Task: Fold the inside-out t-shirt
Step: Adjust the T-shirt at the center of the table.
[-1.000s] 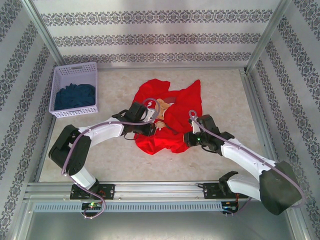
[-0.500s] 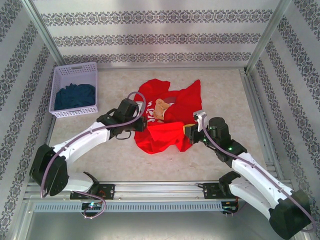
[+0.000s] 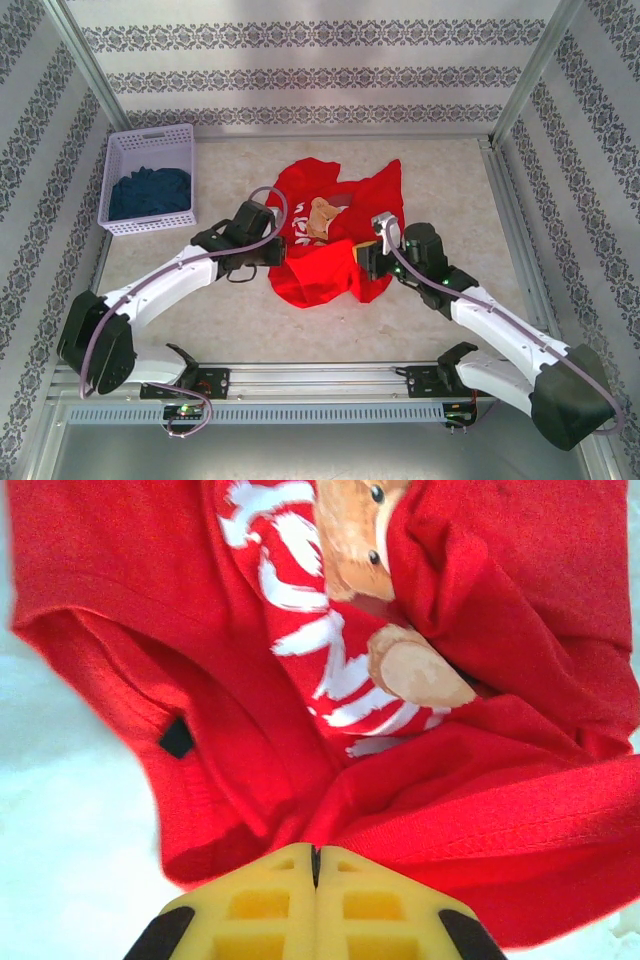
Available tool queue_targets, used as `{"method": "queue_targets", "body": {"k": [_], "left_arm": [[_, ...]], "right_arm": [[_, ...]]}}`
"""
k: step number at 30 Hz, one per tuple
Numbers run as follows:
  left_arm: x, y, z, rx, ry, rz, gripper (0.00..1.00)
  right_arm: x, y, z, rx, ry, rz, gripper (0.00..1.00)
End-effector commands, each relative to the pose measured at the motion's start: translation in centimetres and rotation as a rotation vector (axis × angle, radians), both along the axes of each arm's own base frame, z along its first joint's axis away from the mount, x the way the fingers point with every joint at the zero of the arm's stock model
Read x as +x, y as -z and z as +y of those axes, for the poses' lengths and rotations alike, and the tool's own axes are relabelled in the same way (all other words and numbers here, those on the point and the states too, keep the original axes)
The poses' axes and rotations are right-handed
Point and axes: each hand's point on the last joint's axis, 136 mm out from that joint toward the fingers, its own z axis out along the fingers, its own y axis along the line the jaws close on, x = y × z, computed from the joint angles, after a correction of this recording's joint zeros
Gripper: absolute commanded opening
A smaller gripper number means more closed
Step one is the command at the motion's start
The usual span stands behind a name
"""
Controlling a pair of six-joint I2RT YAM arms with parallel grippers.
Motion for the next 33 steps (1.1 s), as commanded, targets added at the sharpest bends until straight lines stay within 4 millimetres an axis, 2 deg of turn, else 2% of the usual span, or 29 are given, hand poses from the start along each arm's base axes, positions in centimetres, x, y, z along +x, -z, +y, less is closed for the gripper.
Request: {"method": "queue_targets", "body": {"k": [1, 4, 7, 12, 15, 20, 23, 24, 26, 27, 29, 30, 33], "left_arm": [[1.6, -5.7, 3.0, 0.046, -0.093, -0.157, 0.0], [1.5, -7.9, 5.1, 0.045, -0.136, -0.202, 0.0], [1.0, -8.7, 5.8, 0.025, -0.144, -0.208, 0.0], [0.1, -8.5, 4.5, -0.056, -0.087, -0.202, 0.0], [0.1, -8.3, 3.8, -0.09, -0.072, -0.195, 0.0], [0.3, -8.4, 2.8, -0.126, -0.04, -0.18, 0.0], [0.2, -8.5, 1.8, -0.166, -0.009, -0.166, 0.0], [0.1, -8.6, 1.6, -0.177, 0.003, -0.163, 0.0], [-0.1, -8.9, 1.4, -0.186, 0.015, -0.16, 0.0], [-0.3, -9.0, 1.4, -0.184, 0.019, -0.157, 0.0], [-0.4, -9.0, 1.5, -0.179, 0.018, -0.147, 0.0], [-0.5, -8.9, 1.5, -0.175, 0.018, -0.141, 0.0], [-0.7, -8.9, 1.5, -0.172, 0.015, -0.123, 0.0]], "right_arm": [[-0.1, -5.8, 2.5, 0.066, -0.102, -0.163, 0.0], [-0.1, -6.8, 3.5, 0.053, -0.123, -0.191, 0.0], [0.8, -6.3, 3.3, 0.028, -0.083, -0.179, 0.0], [2.0, -3.6, 3.8, -0.009, -0.06, -0.091, 0.0], [2.9, -1.0, 3.5, -0.081, -0.014, 0.002, 0.0], [2.7, 1.5, 3.8, -0.147, -0.041, 0.088, 0.0], [2.4, 1.5, 3.3, -0.205, -0.061, 0.074, 0.27], [2.2, 0.9, 3.3, -0.219, -0.078, 0.044, 0.35], [1.6, -0.8, 3.8, -0.229, -0.128, -0.044, 0.45], [1.1, -1.7, 4.4, -0.235, -0.167, -0.093, 0.51], [0.3, -3.0, 6.1, -0.248, -0.241, -0.173, 0.68], [0.0, -3.7, 7.4, -0.241, -0.279, -0.215, 0.74], [-0.5, -4.5, 10.8, -0.205, -0.361, -0.283, 0.85]]}}
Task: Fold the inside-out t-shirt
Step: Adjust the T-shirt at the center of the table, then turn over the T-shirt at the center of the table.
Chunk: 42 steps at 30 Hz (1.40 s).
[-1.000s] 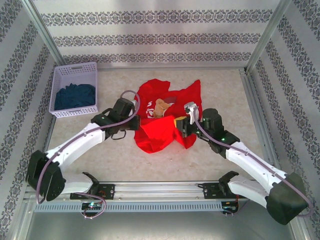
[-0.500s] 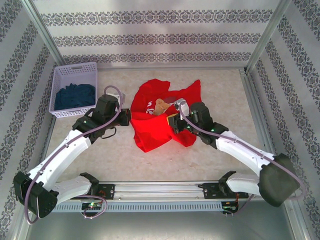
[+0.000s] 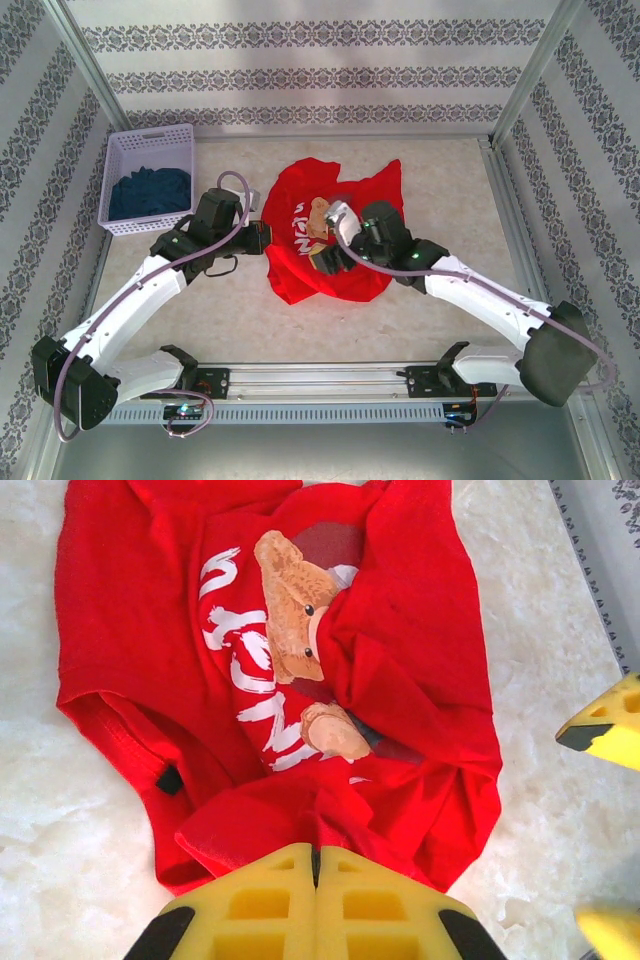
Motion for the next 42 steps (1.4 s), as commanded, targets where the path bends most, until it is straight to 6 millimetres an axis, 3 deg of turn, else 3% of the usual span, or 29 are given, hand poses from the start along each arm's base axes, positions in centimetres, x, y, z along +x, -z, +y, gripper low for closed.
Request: {"method": "queue_targets", "body": {"k": [1, 7, 12, 14, 16, 21, 29, 32, 42], "left_arm": [[-0.2, -1.3, -0.1, -0.015, 0.005, 0.001, 0.0], [-0.6, -1.9, 0.1, -0.017, 0.012, -0.013, 0.0], [-0.9, -2.0, 0.2, -0.015, 0.018, -0.019, 0.0], [-0.9, -2.1, 0.3, -0.014, 0.013, -0.023, 0.0], [-0.9, -2.1, 0.4, -0.009, 0.006, -0.026, 0.0], [-0.8, -2.2, 0.8, 0.008, -0.01, -0.031, 0.0], [-0.6, -2.9, 0.8, -0.018, -0.009, -0.089, 0.0], [-0.6, -4.0, 0.3, -0.045, 0.033, -0.171, 0.01], [-1.5, -5.2, -0.9, -0.072, 0.18, -0.39, 0.35]], "right_arm": [[-0.2, -2.2, 4.1, 0.049, -0.143, -0.137, 0.89], [0.5, -1.9, 8.8, 0.142, -0.285, -0.125, 0.95], [1.7, -0.5, 10.2, 0.154, -0.321, -0.091, 0.93], [1.9, 0.1, 10.3, 0.161, -0.344, -0.056, 0.81], [1.8, 1.2, 10.1, 0.159, -0.353, -0.019, 0.61], [1.4, 3.0, 9.1, 0.133, -0.342, 0.013, 0.46], [1.3, 2.1, 8.9, 0.153, -0.343, 0.0, 0.0], [1.2, 1.4, 8.6, 0.172, -0.349, -0.003, 0.0], [0.9, -0.5, 6.3, 0.216, -0.361, 0.005, 0.0]]}}
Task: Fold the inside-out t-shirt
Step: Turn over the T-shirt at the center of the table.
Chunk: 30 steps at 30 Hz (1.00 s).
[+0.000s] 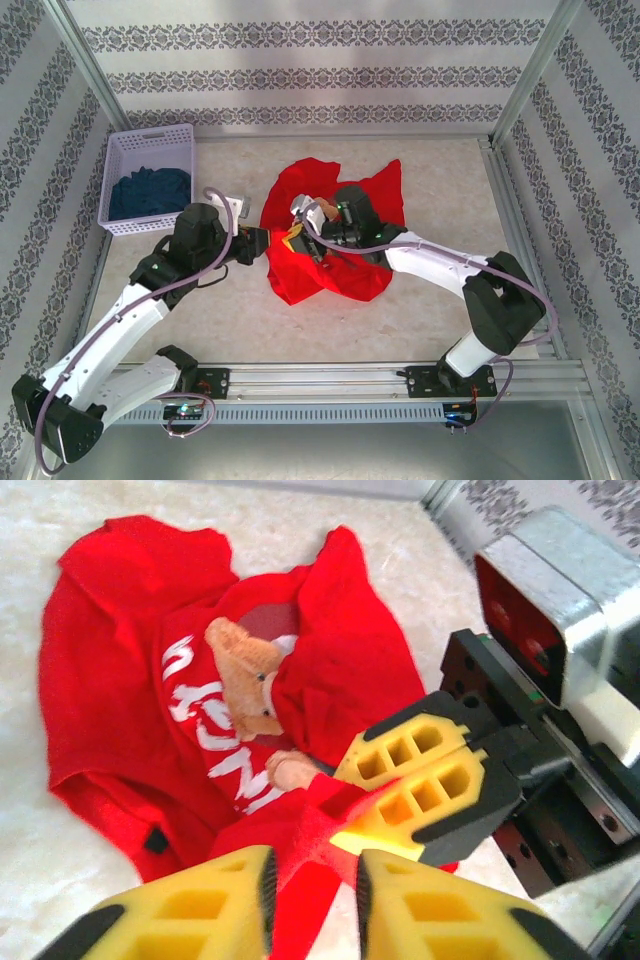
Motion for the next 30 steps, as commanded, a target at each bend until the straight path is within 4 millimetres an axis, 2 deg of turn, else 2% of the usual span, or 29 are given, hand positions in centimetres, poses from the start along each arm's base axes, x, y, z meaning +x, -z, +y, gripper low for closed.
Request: {"method": "queue_targets", "body": {"k": [1, 8, 12, 14, 23, 24, 25, 26, 28, 30], "left_arm": [[0.5, -1.5, -1.4, -0.026, 0.097, -0.134, 0.38], [-0.1, -0.8, -4.0, -0.069, 0.257, -0.122, 0.56], [0.6, -0.2, -4.4, -0.063, 0.254, -0.11, 0.55], [0.9, 0.0, -4.7, -0.068, 0.262, -0.098, 0.49], [2.0, 0.3, -4.8, -0.083, 0.229, -0.078, 0.04], [2.1, 0.3, -4.7, -0.079, 0.215, -0.078, 0.0], [2.3, 0.2, -4.4, -0.074, 0.201, -0.081, 0.0], [2.4, 0.4, -4.1, -0.063, 0.181, -0.078, 0.0], [2.9, 0.6, -2.8, -0.033, 0.104, -0.07, 0.0], [3.3, 1.2, -1.0, 0.017, 0.007, -0.044, 0.0]], "right_arm": [[-1.0, -1.5, -0.7, 0.04, -0.041, 0.002, 0.0], [-0.9, -1.6, -1.3, 0.051, -0.039, 0.012, 0.0], [-0.9, -1.6, -1.2, 0.055, -0.041, 0.017, 0.0], [-0.8, -1.7, -1.2, 0.059, -0.042, 0.017, 0.0], [-0.7, -1.4, -1.1, 0.053, -0.039, 0.026, 0.0], [-0.7, -1.4, -1.1, 0.05, -0.038, 0.028, 0.0], [-0.7, -1.2, -1.2, 0.045, -0.027, 0.031, 0.0], [-0.5, -1.0, -1.5, 0.036, -0.003, 0.039, 0.03], [0.3, -0.4, -2.5, -0.011, 0.098, 0.069, 0.31], [1.7, 1.2, -5.0, -0.118, 0.286, 0.117, 0.5]]}}
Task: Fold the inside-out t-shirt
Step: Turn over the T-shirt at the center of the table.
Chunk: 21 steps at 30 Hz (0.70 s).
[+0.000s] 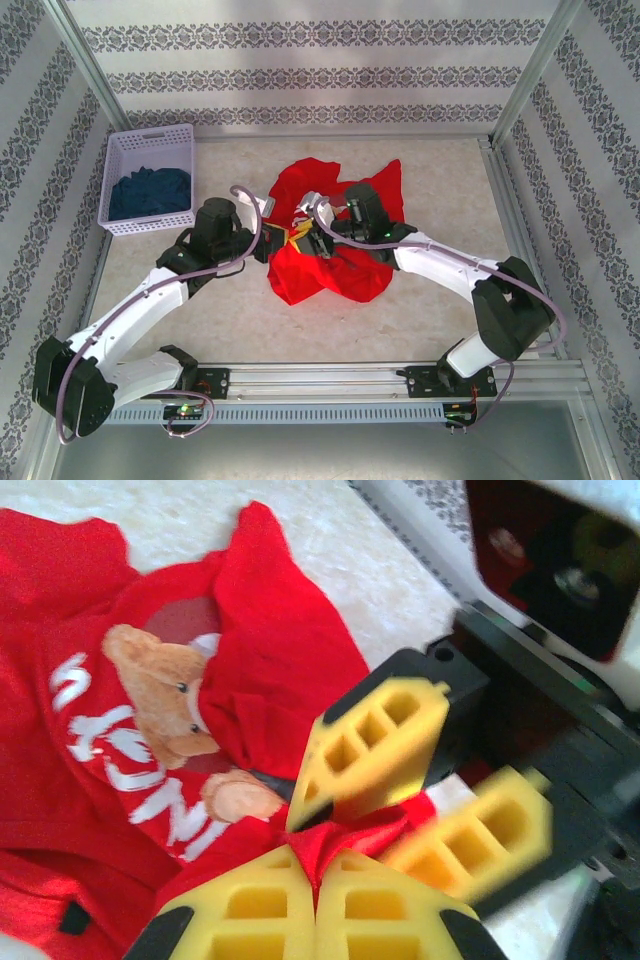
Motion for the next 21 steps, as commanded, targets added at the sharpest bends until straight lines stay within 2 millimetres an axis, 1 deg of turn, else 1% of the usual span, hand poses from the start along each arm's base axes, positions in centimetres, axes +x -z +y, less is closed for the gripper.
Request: {"method": "queue_targets", "body": {"k": [1, 2, 3, 5, 7, 8, 9, 10, 11, 14, 17, 18, 19, 21], "left_arm": [[1.2, -1.0, 3.7, 0.066, -0.209, -0.007, 0.0], [1.2, -0.7, 4.9, 0.1, -0.264, 0.005, 0.0], [1.0, -0.5, 5.7, 0.122, -0.295, 0.014, 0.0], [0.4, -0.5, 6.9, 0.154, -0.336, 0.02, 0.0], [-0.2, -0.4, 7.4, 0.166, -0.343, 0.024, 0.0], [-0.5, -0.4, 7.6, 0.167, -0.344, 0.027, 0.0], [-0.7, -0.3, 7.6, 0.166, -0.343, 0.034, 0.0], [-0.9, -0.2, 7.5, 0.162, -0.337, 0.039, 0.0], [-1.0, 0.0, 7.5, 0.158, -0.337, 0.047, 0.0], [-1.1, 0.4, 7.4, 0.151, -0.333, 0.059, 0.0], [-1.1, 0.6, 7.3, 0.148, -0.329, 0.06, 0.0], [-1.2, 0.6, 7.3, 0.147, -0.327, 0.06, 0.0], [-1.1, 0.6, 7.3, 0.151, -0.328, 0.058, 0.0], [-1.1, 0.5, 7.6, 0.158, -0.338, 0.056, 0.0]], "right_arm": [[2.3, 2.1, -5.2, -0.179, 0.348, 0.086, 0.57], [3.1, 3.6, -8.2, -0.253, 0.505, 0.156, 0.63], [3.4, 4.8, -10.8, -0.302, 0.616, 0.228, 0.66], [3.3, 7.3, -15.5, -0.396, 0.775, 0.341, 0.74], [3.3, 9.1, -19.0, -0.532, 0.891, 0.319, 0.75], [3.5, 9.4, -19.2, -0.566, 0.891, 0.306, 0.75], [3.8, 9.6, -18.9, -0.582, 0.88, 0.298, 0.75], [4.3, 9.8, -18.3, -0.59, 0.864, 0.288, 0.74], [4.7, 10.1, -17.1, -0.603, 0.83, 0.273, 0.74], [6.3, 11.0, -14.4, -0.682, 0.768, 0.215, 0.73], [8.0, 13.3, -13.3, -0.744, 0.749, 0.223, 0.69], [8.5, 14.2, -13.2, -0.768, 0.748, 0.232, 0.66], [8.9, 15.3, -13.2, -0.8, 0.742, 0.249, 0.6], [9.6, 16.5, -13.4, -0.836, 0.742, 0.269, 0.45]]}}
